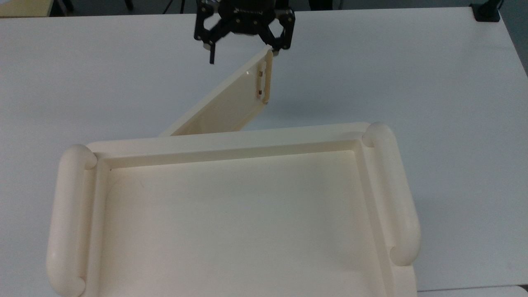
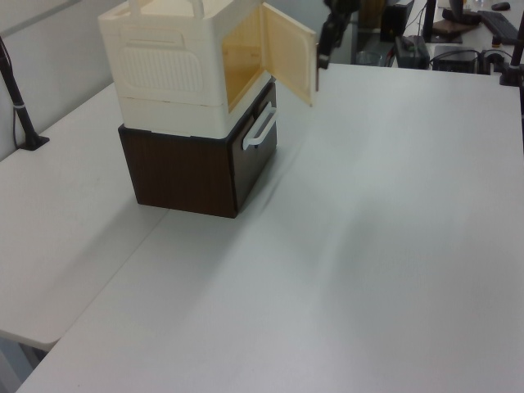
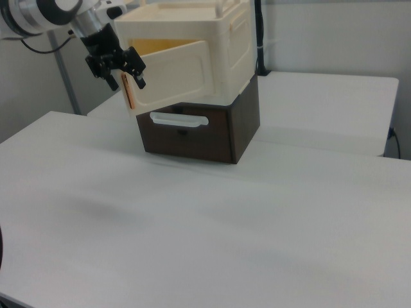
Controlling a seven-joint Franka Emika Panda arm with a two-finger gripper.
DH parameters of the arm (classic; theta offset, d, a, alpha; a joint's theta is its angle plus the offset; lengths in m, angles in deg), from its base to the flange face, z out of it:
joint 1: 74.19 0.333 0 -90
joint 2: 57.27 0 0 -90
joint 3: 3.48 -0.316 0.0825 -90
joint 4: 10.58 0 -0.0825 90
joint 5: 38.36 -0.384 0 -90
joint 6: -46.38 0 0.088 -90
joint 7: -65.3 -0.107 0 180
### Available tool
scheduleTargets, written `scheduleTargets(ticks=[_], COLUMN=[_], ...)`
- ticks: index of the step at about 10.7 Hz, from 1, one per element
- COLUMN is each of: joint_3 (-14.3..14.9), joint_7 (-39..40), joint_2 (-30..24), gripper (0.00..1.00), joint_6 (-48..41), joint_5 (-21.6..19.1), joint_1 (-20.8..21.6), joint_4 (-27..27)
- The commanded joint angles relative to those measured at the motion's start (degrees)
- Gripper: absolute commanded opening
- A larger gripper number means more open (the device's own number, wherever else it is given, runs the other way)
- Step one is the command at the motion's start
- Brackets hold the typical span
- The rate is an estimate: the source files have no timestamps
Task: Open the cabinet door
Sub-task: 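Pull the gripped door edge outward, swinging the door open on its hinge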
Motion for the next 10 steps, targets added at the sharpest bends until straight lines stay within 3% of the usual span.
scheduleTargets(ticks=[1,4,6,10], joint_3=[0.54,0.54,0.54,0.28], joint_7=[7.68,11.31,10.17,6.12], joint_2=[-4.63,-5.60,-5.51,-3.32], gripper=[1.00,1.00,1.00,1.00], joint_6=[-11.06,-12.69,-7.01,-2.49], joint_5=[-1.85,-5.43,-9.91,-10.38], joint_1=[-1.51,-3.71,-3.71,-3.36], joint_4=[1.02,4.09,5.43,3.60])
